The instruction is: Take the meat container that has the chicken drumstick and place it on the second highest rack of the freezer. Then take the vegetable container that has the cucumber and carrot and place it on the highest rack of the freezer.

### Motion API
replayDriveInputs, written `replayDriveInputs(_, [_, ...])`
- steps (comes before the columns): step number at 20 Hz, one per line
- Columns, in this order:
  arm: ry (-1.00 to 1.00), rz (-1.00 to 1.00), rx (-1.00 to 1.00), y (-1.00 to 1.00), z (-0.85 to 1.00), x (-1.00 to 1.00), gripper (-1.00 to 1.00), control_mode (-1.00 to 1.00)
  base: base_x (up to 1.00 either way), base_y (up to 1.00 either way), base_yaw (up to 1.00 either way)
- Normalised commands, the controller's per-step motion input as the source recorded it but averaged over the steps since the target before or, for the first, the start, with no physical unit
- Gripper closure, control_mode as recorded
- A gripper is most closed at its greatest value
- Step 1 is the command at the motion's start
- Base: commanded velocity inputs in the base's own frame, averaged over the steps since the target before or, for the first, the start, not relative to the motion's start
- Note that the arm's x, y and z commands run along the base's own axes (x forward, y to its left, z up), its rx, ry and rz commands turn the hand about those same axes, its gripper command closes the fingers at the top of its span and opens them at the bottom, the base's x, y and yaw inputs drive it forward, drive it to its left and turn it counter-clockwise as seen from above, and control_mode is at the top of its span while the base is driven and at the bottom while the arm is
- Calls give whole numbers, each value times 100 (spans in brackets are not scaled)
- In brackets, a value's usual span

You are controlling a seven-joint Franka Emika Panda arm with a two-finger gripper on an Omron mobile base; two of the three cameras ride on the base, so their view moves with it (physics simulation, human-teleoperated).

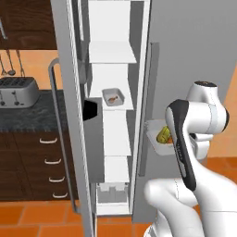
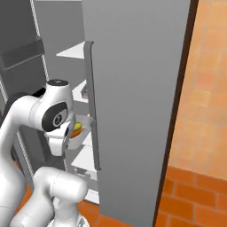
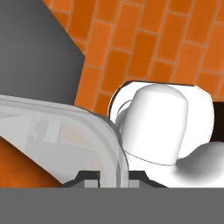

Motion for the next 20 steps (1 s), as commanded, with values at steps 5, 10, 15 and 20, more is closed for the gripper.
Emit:
replayDriveInputs(5, [0, 0, 0, 0, 0, 0, 100, 100, 34, 10, 28])
replayDriveInputs(10, [0, 0, 0, 0, 0, 0, 100, 100, 48, 40, 3])
replayDriveInputs(15, [0, 0, 0, 0, 0, 0, 100, 100, 60, 19, 0])
replayDriveInputs(20, [0, 0, 0, 0, 0, 0, 100, 100, 68, 3, 0])
